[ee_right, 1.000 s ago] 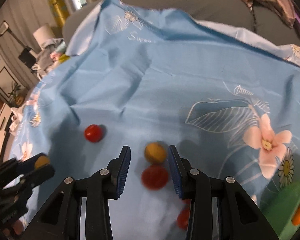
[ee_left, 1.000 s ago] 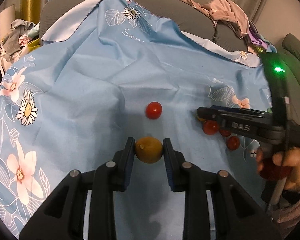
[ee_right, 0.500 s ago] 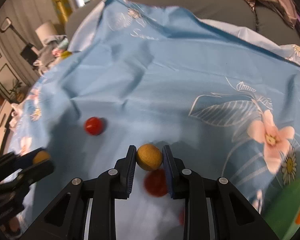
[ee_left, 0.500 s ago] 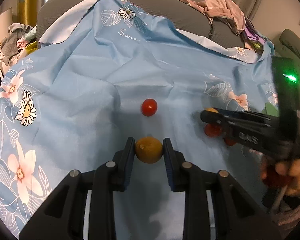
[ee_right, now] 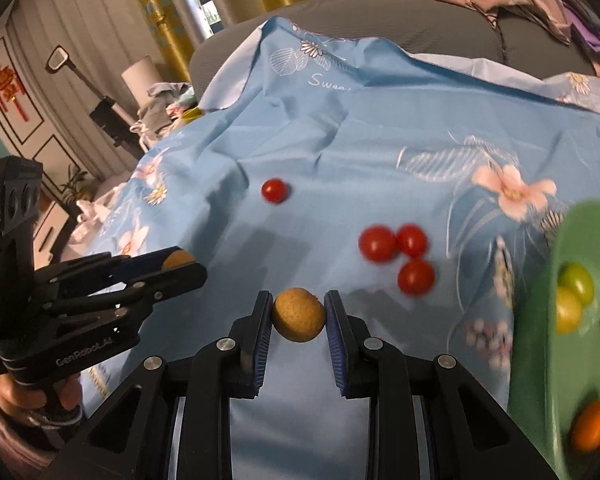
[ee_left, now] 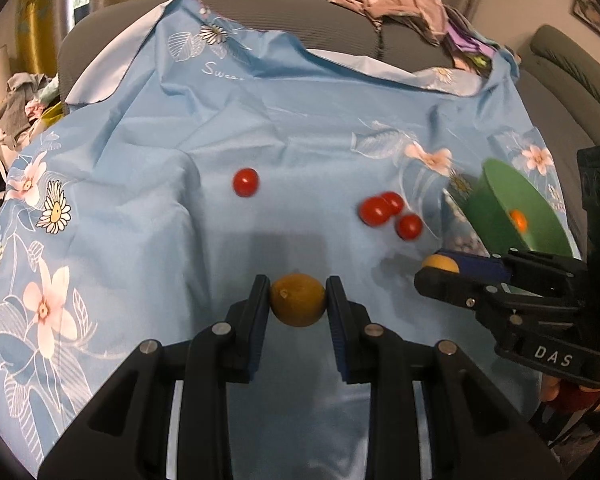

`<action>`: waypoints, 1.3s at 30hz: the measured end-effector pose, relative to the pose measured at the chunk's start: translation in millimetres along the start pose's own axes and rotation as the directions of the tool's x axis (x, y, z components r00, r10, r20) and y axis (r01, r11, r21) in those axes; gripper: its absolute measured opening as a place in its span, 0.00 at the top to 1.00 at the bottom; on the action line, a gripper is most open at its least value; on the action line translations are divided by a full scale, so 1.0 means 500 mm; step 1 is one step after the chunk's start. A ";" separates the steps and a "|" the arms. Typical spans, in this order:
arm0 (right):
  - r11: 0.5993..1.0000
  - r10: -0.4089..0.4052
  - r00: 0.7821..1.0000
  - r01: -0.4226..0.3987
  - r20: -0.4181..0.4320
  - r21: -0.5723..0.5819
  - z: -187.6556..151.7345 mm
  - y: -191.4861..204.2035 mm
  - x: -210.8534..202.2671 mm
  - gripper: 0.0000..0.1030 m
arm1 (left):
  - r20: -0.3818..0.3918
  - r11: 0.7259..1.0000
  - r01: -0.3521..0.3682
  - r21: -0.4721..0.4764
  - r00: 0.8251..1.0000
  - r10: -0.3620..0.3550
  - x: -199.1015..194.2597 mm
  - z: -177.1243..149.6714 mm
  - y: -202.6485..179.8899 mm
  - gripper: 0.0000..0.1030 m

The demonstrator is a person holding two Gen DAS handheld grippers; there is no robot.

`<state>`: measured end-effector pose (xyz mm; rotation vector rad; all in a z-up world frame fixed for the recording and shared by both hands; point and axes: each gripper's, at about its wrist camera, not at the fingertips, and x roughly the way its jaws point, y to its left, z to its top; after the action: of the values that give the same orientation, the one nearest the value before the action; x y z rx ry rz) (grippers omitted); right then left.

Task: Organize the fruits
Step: 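Grasp a small yellow fruit with the left tool while the right tool grasps another, then carry both small yellow fruits over the green bowl and open both tools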

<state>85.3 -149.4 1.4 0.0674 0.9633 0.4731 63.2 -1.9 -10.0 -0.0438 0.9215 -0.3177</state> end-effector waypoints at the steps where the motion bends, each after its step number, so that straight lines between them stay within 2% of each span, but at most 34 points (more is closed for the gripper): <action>1: 1.000 0.002 1.000 -0.002 0.000 0.003 -0.012 0.001 -0.009 0.73 | -0.002 1.000 -0.001 0.006 1.000 0.001 -0.005 -0.006 -0.007 0.72; 10: 1.000 0.000 1.000 -0.001 0.031 0.011 -0.059 0.006 -0.079 0.73 | 0.015 0.999 -0.018 0.042 1.000 0.018 -0.052 -0.036 -0.056 0.72; 24: 1.000 0.006 0.993 -0.007 0.119 0.005 -0.083 0.014 -0.161 0.73 | 0.053 0.994 -0.025 0.109 0.998 0.019 -0.099 -0.042 -0.127 0.72; 39: 0.998 -0.024 0.979 0.011 0.200 0.068 -0.102 -0.048 -0.232 0.73 | 0.066 0.976 -0.010 0.217 0.998 -0.004 -0.101 -0.017 -0.220 0.72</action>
<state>-2.5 -226.8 55.5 0.1638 0.7803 0.4098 0.7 -91.6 42.8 0.1477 0.8173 -0.4101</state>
